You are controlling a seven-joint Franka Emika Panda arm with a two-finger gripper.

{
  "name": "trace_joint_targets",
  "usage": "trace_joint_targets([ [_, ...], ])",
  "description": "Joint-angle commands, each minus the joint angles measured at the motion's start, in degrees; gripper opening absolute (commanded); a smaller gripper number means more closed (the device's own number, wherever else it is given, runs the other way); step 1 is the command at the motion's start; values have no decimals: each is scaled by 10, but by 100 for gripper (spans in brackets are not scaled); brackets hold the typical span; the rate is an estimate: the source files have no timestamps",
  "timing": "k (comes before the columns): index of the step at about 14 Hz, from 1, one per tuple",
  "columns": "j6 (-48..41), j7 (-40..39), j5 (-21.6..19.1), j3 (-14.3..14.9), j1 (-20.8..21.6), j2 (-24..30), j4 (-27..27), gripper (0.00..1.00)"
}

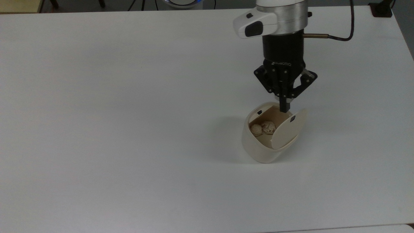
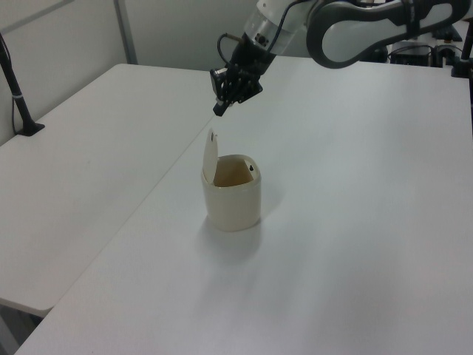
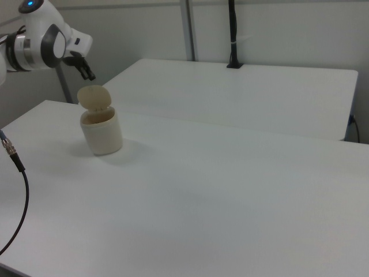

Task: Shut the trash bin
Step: 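Lower the gripper toward the raised lid of the cream bin, then push the raised lid over with the gripper until it shuts on the bin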

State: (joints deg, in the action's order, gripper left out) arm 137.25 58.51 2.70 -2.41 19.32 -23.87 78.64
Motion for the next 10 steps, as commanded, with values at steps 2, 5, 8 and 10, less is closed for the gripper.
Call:
trace_joint_targets([
  [2,53,49,-3,10,17,-25,-12,0],
  [5,69,56,-1,10,19,-37,-22,0],
  [8,69,57,2,10,22,-50,-26,0],
  [10,74,58,12,10,27,-60,-24,0],
])
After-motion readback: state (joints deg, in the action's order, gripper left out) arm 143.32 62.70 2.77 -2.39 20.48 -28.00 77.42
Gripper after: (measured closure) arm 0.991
